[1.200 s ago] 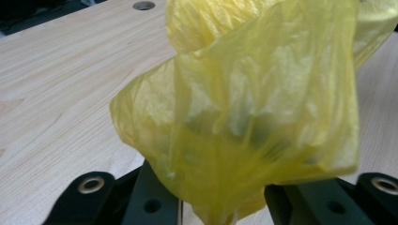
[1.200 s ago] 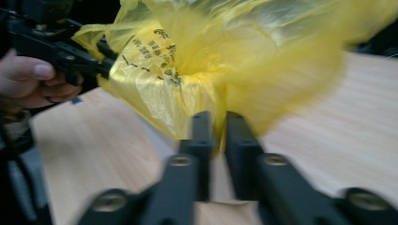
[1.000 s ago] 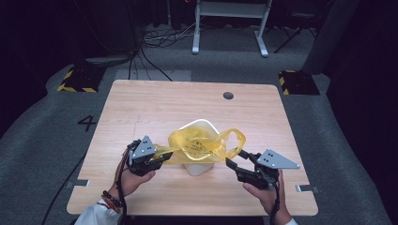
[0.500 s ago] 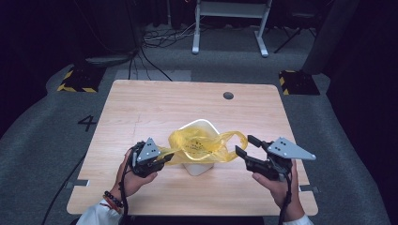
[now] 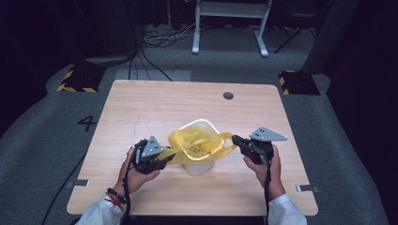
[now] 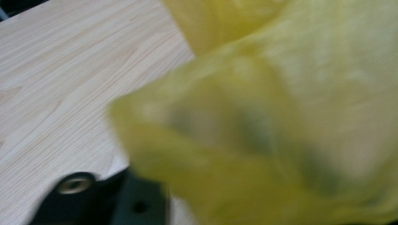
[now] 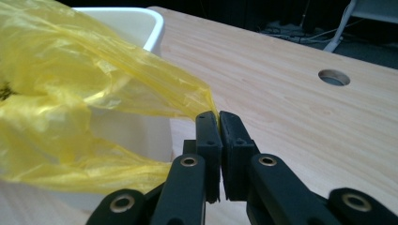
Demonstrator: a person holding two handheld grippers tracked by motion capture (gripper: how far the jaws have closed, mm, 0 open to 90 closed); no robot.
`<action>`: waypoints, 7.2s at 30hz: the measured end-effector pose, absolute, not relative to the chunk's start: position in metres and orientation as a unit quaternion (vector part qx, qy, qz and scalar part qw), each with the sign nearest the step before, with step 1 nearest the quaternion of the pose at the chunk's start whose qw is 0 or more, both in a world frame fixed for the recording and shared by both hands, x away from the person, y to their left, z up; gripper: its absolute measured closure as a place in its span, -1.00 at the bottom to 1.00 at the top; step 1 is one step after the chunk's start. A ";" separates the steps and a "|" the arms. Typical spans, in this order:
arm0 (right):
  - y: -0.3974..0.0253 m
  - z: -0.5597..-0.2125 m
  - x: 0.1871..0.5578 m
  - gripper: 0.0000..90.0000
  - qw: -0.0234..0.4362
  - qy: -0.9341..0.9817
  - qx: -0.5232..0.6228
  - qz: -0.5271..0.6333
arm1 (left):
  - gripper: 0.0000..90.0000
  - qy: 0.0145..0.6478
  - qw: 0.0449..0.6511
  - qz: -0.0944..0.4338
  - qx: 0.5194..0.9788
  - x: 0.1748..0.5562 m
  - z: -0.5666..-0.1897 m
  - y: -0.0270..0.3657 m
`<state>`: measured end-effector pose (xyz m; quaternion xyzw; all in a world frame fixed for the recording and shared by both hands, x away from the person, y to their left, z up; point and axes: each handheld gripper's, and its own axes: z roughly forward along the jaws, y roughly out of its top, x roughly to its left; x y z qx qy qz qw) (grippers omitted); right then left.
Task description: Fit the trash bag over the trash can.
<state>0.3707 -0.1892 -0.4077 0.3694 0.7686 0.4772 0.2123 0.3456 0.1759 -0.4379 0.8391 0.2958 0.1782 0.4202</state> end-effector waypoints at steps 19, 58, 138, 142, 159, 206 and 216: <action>-0.180 -0.401 0.379 0.94 0.240 0.763 0.335 0.498 | -0.31 0.204 0.534 0.213 0.792 0.302 -0.369 0.196; -0.155 -0.436 0.418 0.96 0.160 0.822 0.314 0.447 | 0.62 0.310 0.437 0.158 0.830 0.425 -0.434 0.159; -0.178 -0.460 0.410 0.63 0.159 0.791 0.377 0.456 | -0.29 0.311 0.535 0.155 0.770 0.419 -0.420 0.177; -0.181 -0.449 0.405 0.45 0.175 0.781 0.370 0.471 | -0.23 0.292 0.517 0.181 0.784 0.406 -0.411 0.177; -0.194 -0.433 0.372 -0.06 0.174 0.807 0.282 0.488 | -0.33 0.260 0.466 0.238 0.812 0.368 -0.421 0.181; -0.103 -0.447 0.312 -0.03 0.114 0.823 0.221 0.510 | -0.38 0.291 0.481 0.215 0.799 0.342 -0.437 0.144; -0.101 -0.455 0.322 0.99 0.087 0.805 0.250 0.531 | -0.38 0.278 0.486 0.223 0.798 0.340 -0.434 0.144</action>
